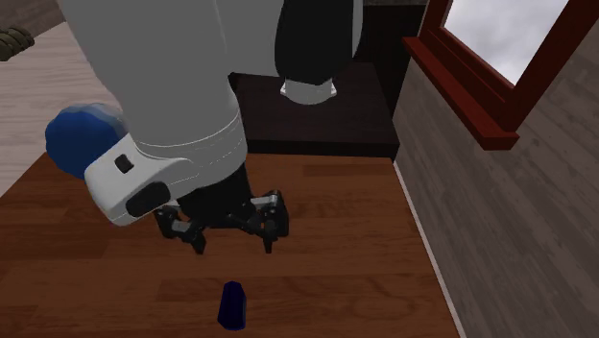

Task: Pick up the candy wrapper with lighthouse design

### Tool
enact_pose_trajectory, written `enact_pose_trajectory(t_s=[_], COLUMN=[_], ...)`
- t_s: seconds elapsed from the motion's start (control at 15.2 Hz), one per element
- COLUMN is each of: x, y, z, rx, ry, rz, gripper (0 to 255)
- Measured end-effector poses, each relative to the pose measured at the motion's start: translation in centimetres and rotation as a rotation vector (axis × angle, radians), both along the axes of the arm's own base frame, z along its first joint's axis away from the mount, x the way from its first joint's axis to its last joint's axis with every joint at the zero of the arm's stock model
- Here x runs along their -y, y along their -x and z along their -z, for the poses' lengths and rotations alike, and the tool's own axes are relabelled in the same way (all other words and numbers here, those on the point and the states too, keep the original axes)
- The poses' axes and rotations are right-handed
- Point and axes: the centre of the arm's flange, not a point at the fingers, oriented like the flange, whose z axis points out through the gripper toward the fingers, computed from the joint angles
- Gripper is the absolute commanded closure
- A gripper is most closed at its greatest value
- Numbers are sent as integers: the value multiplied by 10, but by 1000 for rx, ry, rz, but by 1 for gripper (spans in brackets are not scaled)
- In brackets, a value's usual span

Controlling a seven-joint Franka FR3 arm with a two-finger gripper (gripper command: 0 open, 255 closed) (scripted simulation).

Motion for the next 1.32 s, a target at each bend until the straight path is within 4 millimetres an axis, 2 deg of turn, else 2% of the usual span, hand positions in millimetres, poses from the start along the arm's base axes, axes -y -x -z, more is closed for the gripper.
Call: enact_pose_trajectory(t_s=[0.33,0.53,0.86,0.92,1.32], x=[13,15,14,14,16], y=[-40,-49,-49,-49,-49], z=[48,68,93,95,96], rx=[-1,-1,-1,-1,1], ry=[-12,-14,-15,-15,-14], rz=[-7,-9,-9,-9,-8], gripper=[0,0,0,255,255])
